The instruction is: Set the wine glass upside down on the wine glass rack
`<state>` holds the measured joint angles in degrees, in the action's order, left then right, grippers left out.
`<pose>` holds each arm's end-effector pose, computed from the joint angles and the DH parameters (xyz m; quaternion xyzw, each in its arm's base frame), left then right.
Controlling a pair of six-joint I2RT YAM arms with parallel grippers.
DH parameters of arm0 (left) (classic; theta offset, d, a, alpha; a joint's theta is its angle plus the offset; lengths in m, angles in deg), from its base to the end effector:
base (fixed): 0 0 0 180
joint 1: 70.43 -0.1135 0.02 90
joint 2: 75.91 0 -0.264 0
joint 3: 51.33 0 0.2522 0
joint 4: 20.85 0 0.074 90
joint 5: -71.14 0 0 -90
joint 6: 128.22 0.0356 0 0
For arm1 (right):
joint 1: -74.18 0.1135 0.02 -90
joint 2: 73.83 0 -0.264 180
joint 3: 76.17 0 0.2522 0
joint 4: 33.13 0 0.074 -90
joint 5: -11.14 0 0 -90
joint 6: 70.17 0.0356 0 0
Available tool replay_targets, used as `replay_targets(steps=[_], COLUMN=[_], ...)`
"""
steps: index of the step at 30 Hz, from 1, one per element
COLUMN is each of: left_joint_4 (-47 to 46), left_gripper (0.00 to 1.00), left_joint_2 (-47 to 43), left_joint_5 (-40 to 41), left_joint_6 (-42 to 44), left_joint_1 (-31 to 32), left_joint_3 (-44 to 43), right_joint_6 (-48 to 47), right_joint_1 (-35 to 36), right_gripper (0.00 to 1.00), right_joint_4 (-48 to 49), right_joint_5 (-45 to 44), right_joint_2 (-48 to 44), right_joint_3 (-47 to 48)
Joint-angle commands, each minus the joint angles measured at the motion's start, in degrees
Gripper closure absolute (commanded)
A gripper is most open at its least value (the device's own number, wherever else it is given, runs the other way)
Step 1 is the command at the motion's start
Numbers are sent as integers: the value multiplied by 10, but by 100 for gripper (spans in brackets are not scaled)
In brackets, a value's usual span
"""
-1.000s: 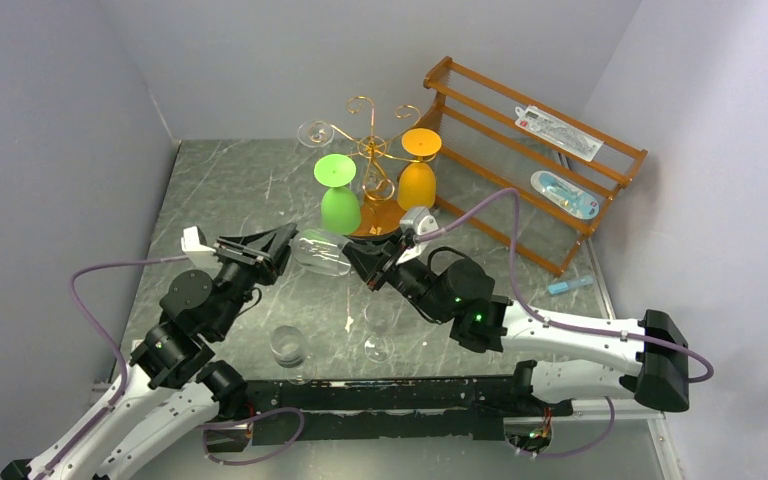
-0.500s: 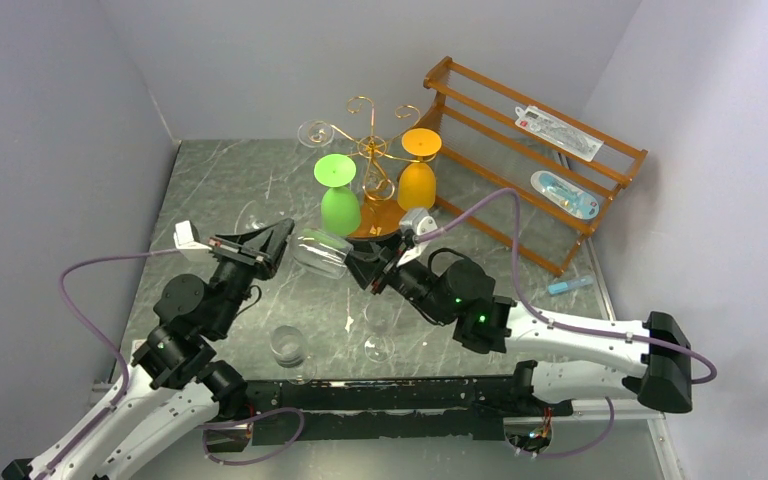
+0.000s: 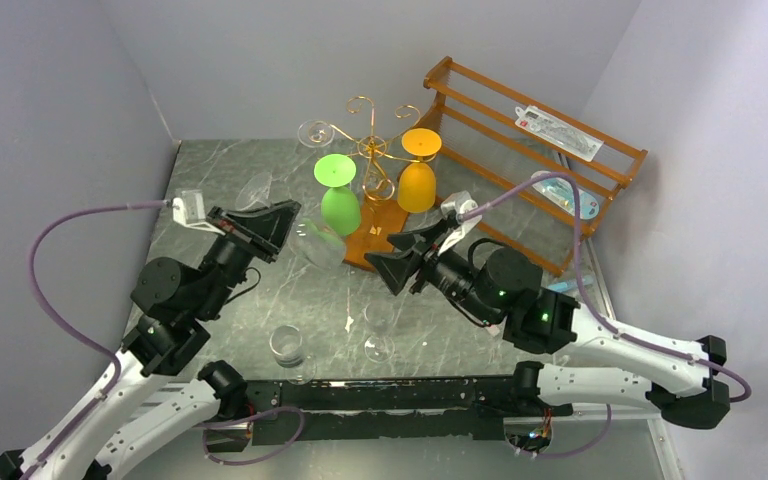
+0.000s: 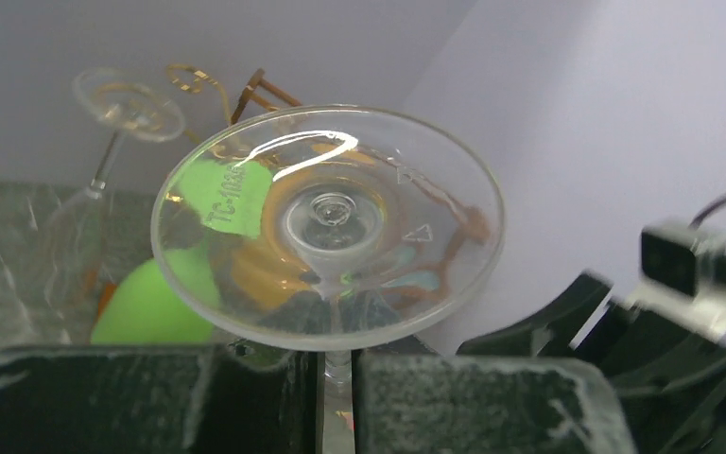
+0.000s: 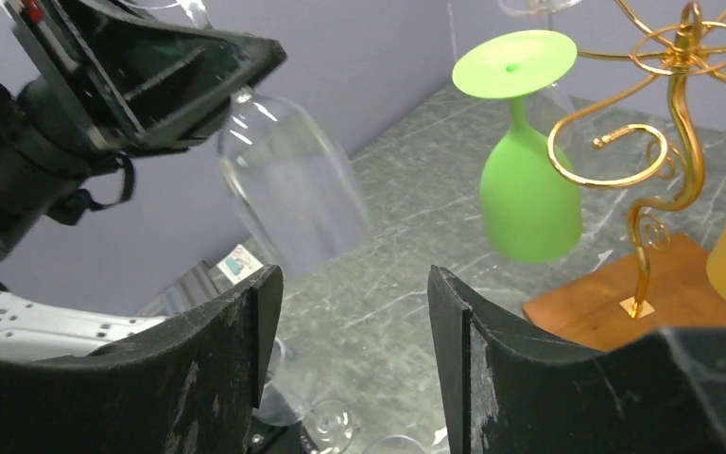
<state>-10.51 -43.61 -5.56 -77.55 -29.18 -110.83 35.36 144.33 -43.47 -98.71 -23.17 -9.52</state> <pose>0.0995 -0.0764 0.4014 -0.0831 0.5933 -0.4632 0.6531 0.0800 0.1859 0.3977 -0.1899 0.6462 0.4115 0.6140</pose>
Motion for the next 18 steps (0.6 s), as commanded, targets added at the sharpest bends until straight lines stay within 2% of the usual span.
replay_targets(steps=[1,4,10,14,18], left_joint_4=[-51,-46,-51,-67,-105], left_gripper=[95,95,95,95,95], left_joint_2=[34,54,70,72,64], left_joint_5=[-138,-175,-255,-336,-390], left_joint_6=[212,261,344,374,386], left_joint_1=[0,0,0,0,1], left_joint_3=[-37,-48,-53,-45,-19], right_joint_6=[50,86,161,180,217], right_joint_1=[3,3,3,3,3], right_gripper=[38,38,34,34,30], right_joint_4=[-117,-141,-120,-159,-121], right_joint_5=[30,54,81,71,90], right_joint_2=[23,46,68,93,82], right_joint_3=[79,125,164,213,199])
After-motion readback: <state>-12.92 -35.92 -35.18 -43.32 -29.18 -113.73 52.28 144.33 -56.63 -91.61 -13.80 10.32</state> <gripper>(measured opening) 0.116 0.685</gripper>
